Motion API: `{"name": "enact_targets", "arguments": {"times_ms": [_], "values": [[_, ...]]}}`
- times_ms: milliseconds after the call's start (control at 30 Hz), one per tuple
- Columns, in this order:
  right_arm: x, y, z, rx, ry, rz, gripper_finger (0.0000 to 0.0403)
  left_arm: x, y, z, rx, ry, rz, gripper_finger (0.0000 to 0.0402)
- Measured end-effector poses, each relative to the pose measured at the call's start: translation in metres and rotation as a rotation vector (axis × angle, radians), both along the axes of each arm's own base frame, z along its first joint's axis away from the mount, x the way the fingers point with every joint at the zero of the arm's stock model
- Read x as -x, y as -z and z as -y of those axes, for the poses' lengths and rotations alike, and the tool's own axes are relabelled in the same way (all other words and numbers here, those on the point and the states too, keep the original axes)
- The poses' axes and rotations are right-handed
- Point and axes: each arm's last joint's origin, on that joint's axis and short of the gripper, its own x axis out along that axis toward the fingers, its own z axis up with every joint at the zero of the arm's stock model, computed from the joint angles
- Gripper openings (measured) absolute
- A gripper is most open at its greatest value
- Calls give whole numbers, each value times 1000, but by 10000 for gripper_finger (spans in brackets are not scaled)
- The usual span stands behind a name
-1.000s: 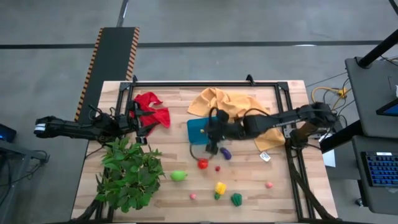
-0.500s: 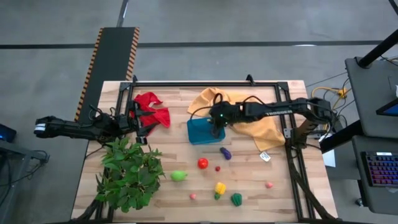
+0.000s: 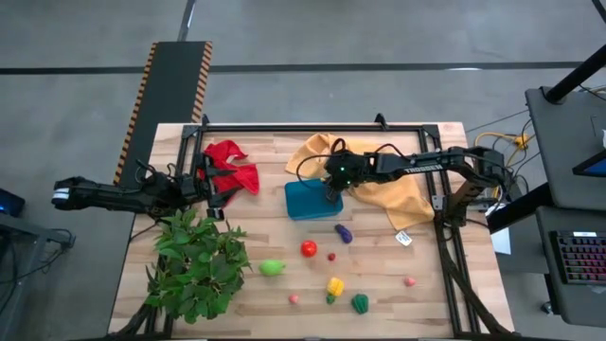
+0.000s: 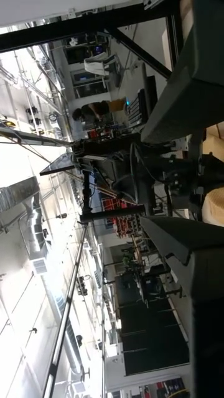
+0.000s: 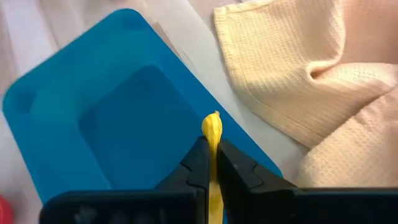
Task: Pick and placing Produce into tupperware
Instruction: Put the yellow corn into the blue bin, then put the purple eggplant into the blue bin
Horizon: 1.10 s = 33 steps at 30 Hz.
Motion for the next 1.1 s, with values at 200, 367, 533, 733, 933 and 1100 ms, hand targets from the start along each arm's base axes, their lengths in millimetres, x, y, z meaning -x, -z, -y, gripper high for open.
{"name": "enact_targets", "arguments": {"times_ms": [200,367,533,733,933,1100], "values": [[-2,-2,0,-2,-8,14,12,0,0,0,0,0,0,190],[-2,-2,0,3,-13,12,12,0,0,0,0,0,-3,190],[-1,-2,0,8,-20,8,20,0,1,0,0,0,-3,190],[-1,-2,1,9,-21,3,78,0,0,0,0,0,-3,190],[-2,-4,1,5,-22,3,151,0,1,0,0,0,-3,190],[0,-37,-3,-20,-37,103,187,0,1,0,0,0,-4,190]]}}
